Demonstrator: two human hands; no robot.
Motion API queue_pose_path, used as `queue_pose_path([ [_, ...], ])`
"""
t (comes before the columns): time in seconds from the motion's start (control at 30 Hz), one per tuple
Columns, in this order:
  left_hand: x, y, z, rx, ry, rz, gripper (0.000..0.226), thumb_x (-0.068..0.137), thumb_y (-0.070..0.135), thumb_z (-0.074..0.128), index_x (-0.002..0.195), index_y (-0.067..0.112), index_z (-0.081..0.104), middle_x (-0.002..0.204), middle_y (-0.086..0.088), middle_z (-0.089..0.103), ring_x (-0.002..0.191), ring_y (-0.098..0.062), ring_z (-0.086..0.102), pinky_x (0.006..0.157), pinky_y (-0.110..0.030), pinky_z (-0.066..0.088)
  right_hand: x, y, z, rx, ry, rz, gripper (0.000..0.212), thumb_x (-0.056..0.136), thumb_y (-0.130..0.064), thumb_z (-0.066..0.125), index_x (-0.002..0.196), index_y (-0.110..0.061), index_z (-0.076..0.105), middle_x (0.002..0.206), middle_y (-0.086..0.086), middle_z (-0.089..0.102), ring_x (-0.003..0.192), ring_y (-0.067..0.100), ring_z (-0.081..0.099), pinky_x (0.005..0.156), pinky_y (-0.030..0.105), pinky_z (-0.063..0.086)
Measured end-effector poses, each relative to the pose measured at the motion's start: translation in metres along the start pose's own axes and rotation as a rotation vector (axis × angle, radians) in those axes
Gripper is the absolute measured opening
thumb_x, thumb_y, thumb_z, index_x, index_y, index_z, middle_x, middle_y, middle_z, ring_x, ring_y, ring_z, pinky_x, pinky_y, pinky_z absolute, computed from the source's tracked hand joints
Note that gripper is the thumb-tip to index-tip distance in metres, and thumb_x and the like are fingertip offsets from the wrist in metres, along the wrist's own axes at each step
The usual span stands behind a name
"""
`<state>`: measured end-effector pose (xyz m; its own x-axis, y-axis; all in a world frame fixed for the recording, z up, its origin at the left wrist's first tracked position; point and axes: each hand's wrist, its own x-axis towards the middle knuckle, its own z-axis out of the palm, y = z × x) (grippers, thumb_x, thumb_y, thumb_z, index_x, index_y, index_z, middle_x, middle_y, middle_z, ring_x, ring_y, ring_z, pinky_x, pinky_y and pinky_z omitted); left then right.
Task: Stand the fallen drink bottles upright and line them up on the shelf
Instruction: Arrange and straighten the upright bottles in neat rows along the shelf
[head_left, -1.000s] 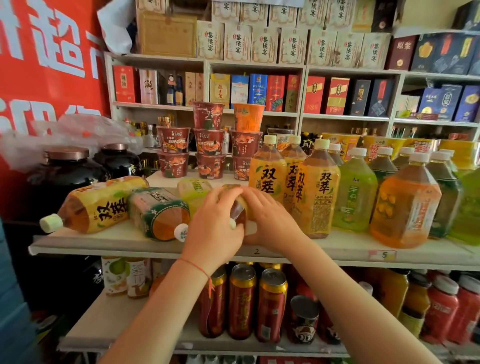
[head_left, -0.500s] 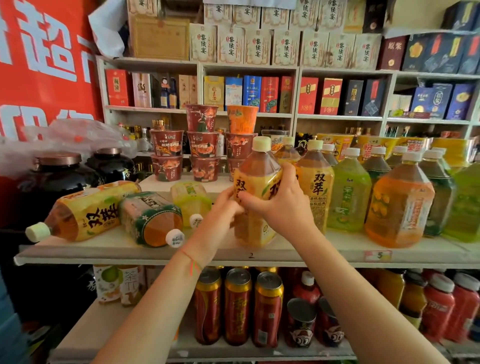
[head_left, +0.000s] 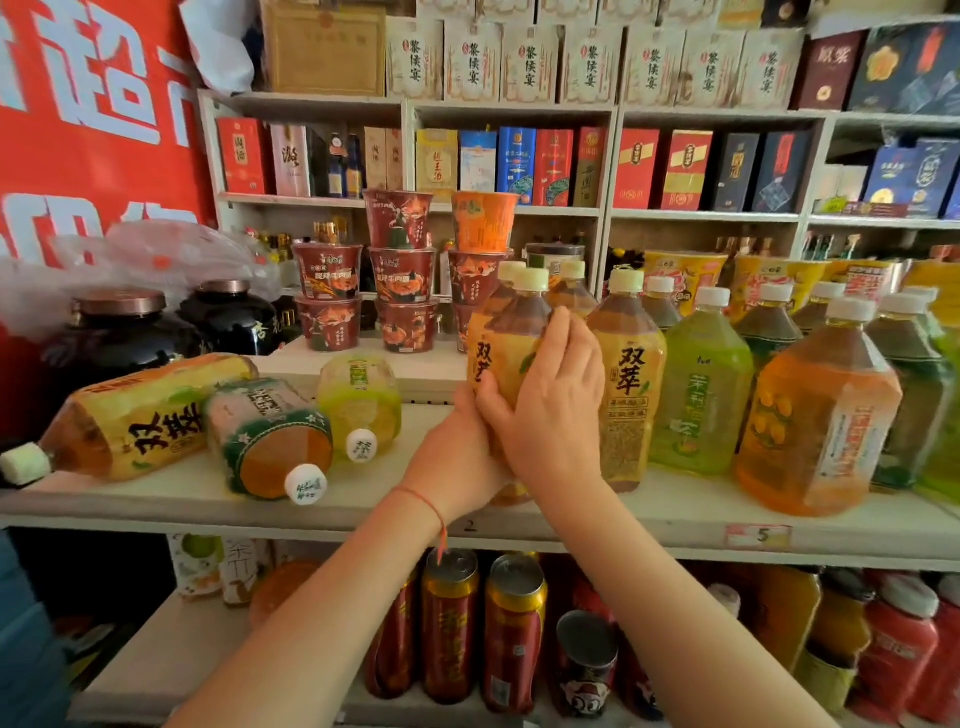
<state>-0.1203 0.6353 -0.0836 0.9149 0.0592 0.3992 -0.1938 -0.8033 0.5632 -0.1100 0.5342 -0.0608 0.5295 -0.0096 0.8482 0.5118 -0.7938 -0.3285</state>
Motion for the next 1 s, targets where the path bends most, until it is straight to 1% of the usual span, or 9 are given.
queue_pose_path([
  [0.2,-0.001,0.004,-0.031,0.293,-0.109,-0.008,0.06,0.088,0.046,0.066,0.137,0.02,0.044,0.111,-0.002,0.066,0.097,-0.025,0.064,0.081,-0.037,0.053,0.001,0.006,0.004,0.126,0.055,-0.117,0.073,0.093,-0.017,0.067,0.147,0.015,0.031,0.152,0.034,0.032,0.146,0.047,0.027,0.12,0.055,0.026],
  [0.37,-0.014,-0.029,-0.092,0.425,0.238,0.114,0.038,0.092,0.053,0.048,0.11,0.029,0.07,0.103,0.012,0.064,0.095,-0.012,0.053,0.09,-0.038,0.046,-0.011,-0.016,0.008,0.24,0.176,-0.396,0.035,0.087,0.004,0.062,0.122,0.005,0.063,0.131,0.026,0.056,0.128,0.043,0.051,0.106,0.052,0.044],
  [0.47,-0.012,-0.068,-0.125,0.366,0.374,0.066,0.024,0.098,0.04,0.052,0.104,0.029,0.072,0.098,0.012,0.069,0.085,-0.011,0.06,0.069,-0.028,0.045,-0.023,-0.046,0.019,0.173,-0.216,-0.381,0.017,0.093,-0.012,0.059,0.11,-0.01,0.061,0.092,0.008,0.067,0.081,0.031,0.066,0.064,0.043,0.055],
  [0.53,-0.008,-0.094,-0.135,0.359,0.281,0.021,0.022,0.099,0.04,0.052,0.105,0.031,0.071,0.099,0.012,0.069,0.083,-0.012,0.063,0.064,-0.026,0.046,-0.026,-0.066,0.038,-0.025,-0.651,-0.202,0.03,0.096,-0.028,0.057,0.122,-0.02,0.046,0.099,0.005,0.066,0.085,0.029,0.066,0.067,0.043,0.056],
  [0.6,-0.006,-0.11,-0.133,0.339,0.153,-0.003,0.022,0.099,0.041,0.052,0.104,0.033,0.072,0.107,0.013,0.068,0.094,-0.013,0.063,0.077,-0.034,0.053,-0.027,-0.079,0.057,-0.065,-0.836,-0.082,0.043,0.094,-0.034,0.06,0.127,-0.021,0.035,0.11,0.006,0.065,0.097,0.029,0.064,0.077,0.045,0.057],
  [0.7,-0.007,-0.131,-0.13,0.317,0.159,0.063,0.026,0.099,0.036,0.049,0.104,0.03,0.073,0.108,0.008,0.07,0.096,-0.016,0.064,0.072,-0.031,0.047,-0.025,-0.094,0.078,0.09,-0.81,0.099,0.053,0.094,-0.032,0.065,0.131,-0.017,0.029,0.11,0.008,0.066,0.1,0.028,0.066,0.078,0.044,0.057],
  [0.8,-0.005,-0.135,-0.13,0.276,0.182,0.098,0.027,0.098,0.032,0.049,0.114,0.027,0.069,0.109,0.004,0.07,0.09,-0.014,0.06,0.059,-0.025,0.036,-0.022,-0.097,0.086,0.121,-0.766,0.135,0.039,0.091,-0.024,0.065,0.116,-0.02,0.035,0.089,0.001,0.062,0.079,0.023,0.062,0.059,0.033,0.048],
  [0.9,-0.004,-0.135,-0.133,0.255,0.152,0.141,0.042,0.097,0.033,0.053,0.138,0.031,0.053,0.124,0.003,0.066,0.1,-0.018,0.063,0.069,-0.03,0.046,-0.018,-0.096,0.08,0.196,-0.613,0.189,0.024,0.089,-0.021,0.06,0.099,-0.021,0.038,0.074,0.0,0.057,0.06,0.015,0.053,0.05,0.03,0.038],
  [1.0,0.006,-0.136,-0.147,0.096,-0.004,0.18,0.057,0.091,0.041,0.066,0.143,0.035,0.045,0.127,0.01,0.063,0.106,-0.015,0.061,0.084,-0.031,0.051,-0.005,-0.101,0.065,0.275,-0.435,0.171,0.023,0.094,-0.027,0.064,0.105,-0.022,0.044,0.075,-0.003,0.062,0.059,0.013,0.057,0.051,0.032,0.045],
])
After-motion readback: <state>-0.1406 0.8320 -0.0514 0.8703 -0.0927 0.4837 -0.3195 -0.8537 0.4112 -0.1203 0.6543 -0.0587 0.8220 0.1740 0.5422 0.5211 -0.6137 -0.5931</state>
